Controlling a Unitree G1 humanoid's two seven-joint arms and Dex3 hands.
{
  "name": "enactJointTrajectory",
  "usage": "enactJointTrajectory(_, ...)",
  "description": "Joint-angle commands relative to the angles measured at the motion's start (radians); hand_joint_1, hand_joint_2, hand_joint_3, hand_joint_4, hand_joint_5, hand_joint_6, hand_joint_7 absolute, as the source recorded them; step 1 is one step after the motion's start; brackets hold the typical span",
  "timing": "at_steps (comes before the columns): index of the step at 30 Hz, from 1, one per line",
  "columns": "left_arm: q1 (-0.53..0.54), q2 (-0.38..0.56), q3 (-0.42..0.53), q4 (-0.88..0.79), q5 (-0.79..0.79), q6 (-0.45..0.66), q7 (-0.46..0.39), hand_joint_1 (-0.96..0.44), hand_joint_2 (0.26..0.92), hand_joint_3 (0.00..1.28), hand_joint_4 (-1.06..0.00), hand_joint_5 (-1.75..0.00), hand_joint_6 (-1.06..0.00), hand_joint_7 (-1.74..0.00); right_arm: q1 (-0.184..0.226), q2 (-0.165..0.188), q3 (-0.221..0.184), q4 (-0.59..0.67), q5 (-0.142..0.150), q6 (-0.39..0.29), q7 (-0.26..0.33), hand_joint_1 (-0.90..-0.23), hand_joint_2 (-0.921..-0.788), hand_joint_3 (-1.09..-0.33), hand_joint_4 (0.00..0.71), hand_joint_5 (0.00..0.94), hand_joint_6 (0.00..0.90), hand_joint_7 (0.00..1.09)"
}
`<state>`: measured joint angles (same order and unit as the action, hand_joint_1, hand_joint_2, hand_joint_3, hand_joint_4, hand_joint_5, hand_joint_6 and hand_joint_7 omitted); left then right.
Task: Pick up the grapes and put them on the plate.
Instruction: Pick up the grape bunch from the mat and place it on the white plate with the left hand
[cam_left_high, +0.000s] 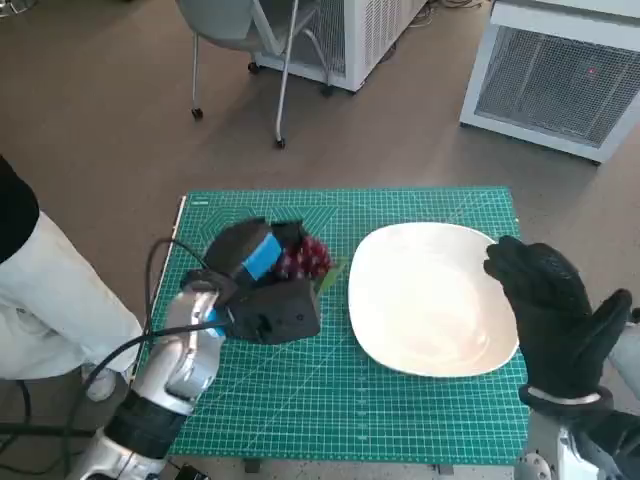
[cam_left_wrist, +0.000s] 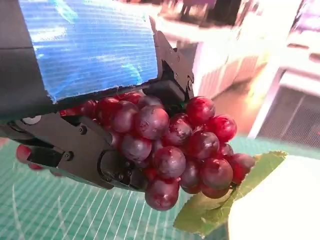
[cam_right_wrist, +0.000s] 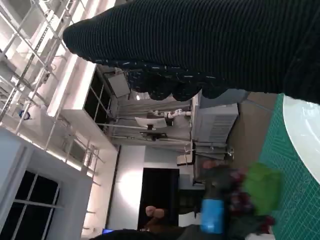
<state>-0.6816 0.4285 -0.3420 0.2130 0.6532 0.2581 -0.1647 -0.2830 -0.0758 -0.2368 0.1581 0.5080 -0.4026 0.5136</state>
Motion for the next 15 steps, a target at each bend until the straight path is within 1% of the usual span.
enactJointTrajectory(1,0.008,0.010,0.019,-0.099,0.017,0.030,-0.032,0.00,0.912,0.04,-0.70,-1.29,-0.75,-0.91,0.009,0.008,0.000,0.011,-0.003,0.004,-0.008,-0.387,-0.921,-0.521,0.429,0.543,0.229,0.89)
enactJointTrajectory(4,-0.001,0.007,0.026,-0.143,0.025,0.045,-0.046,0.00,0.914,0.03,-0.72,-1.21,-0.71,-1.00,0.008,0.010,0.000,0.013,-0.004,0.002,-0.009,-0.388,-0.921,-0.521,0.428,0.544,0.229,0.89)
enactJointTrajectory(7,-0.013,0.006,0.025,-0.180,0.039,0.056,-0.058,0.00,0.915,0.03,-0.74,-1.19,-0.69,-1.02,0.008,0.011,0.000,0.014,-0.004,0.001,-0.010,-0.389,-0.921,-0.520,0.429,0.544,0.229,0.89)
enactJointTrajectory(11,-0.029,0.006,0.022,-0.201,0.052,0.056,-0.069,0.00,0.912,0.02,-0.75,-1.22,-0.72,-0.94,0.011,0.014,0.000,0.011,-0.005,0.000,-0.011,-0.390,-0.921,-0.519,0.429,0.544,0.230,0.89)
enactJointTrajectory(15,-0.042,0.001,0.021,-0.192,0.056,0.039,-0.069,0.00,0.909,0.02,-0.74,-1.25,-0.76,-0.87,0.013,0.015,-0.002,0.011,0.001,0.000,-0.009,-0.390,-0.921,-0.518,0.430,0.543,0.231,0.89)
